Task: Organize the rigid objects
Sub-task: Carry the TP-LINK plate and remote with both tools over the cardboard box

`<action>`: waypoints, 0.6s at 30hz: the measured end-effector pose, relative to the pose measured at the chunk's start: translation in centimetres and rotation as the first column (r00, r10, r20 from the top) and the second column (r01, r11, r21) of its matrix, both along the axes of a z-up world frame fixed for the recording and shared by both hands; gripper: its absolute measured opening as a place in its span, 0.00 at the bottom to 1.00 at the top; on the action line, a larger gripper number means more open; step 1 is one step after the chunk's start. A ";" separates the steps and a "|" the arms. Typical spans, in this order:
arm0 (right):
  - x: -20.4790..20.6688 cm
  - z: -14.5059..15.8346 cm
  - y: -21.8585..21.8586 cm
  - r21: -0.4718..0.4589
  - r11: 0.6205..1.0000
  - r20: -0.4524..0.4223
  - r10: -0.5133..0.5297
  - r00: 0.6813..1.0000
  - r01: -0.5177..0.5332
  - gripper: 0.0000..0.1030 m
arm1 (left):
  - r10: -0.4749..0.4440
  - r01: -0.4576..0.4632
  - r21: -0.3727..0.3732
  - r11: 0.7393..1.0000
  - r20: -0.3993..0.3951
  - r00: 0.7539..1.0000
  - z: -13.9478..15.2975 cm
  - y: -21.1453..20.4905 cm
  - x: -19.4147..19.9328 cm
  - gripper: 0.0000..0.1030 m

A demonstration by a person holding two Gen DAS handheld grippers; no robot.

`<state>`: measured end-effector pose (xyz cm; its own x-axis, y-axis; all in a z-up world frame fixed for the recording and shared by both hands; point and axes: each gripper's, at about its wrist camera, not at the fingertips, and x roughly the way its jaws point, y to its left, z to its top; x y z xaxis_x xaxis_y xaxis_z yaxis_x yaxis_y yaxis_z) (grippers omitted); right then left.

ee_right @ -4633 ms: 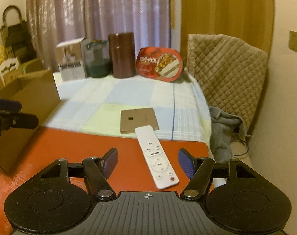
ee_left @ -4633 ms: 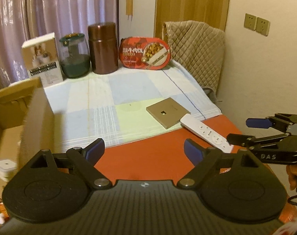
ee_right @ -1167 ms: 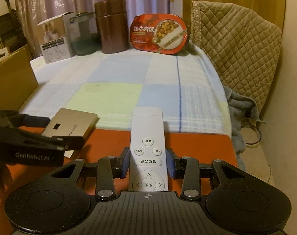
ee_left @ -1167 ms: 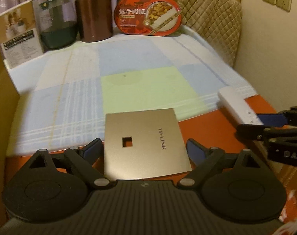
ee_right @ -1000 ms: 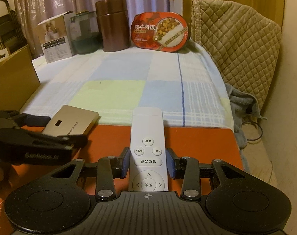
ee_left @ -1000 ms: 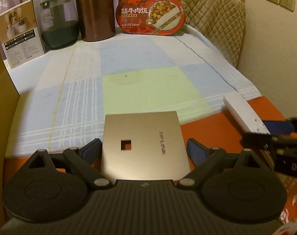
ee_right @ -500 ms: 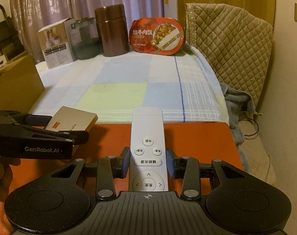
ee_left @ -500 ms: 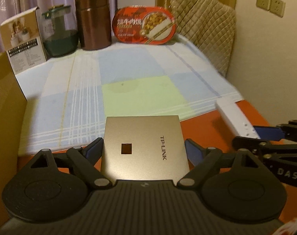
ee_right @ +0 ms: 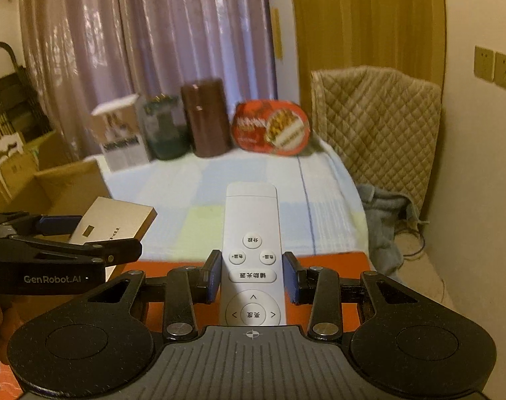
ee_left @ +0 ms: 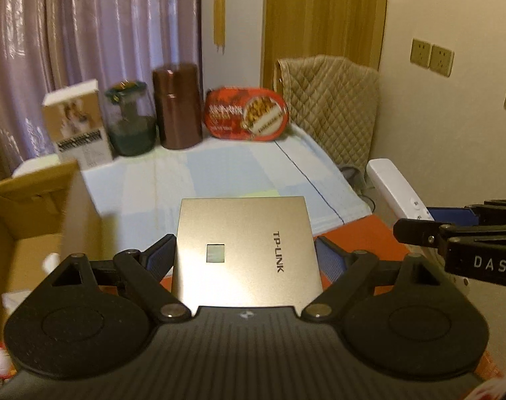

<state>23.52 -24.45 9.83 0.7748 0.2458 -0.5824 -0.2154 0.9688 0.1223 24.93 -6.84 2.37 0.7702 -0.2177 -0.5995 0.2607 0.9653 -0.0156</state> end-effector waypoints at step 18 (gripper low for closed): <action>-6.0 6.2 11.5 0.017 0.988 0.069 0.150 0.986 -0.152 0.34 | 0.103 -0.102 -0.007 0.995 0.082 0.991 7.0 12.2 -7.5 0.83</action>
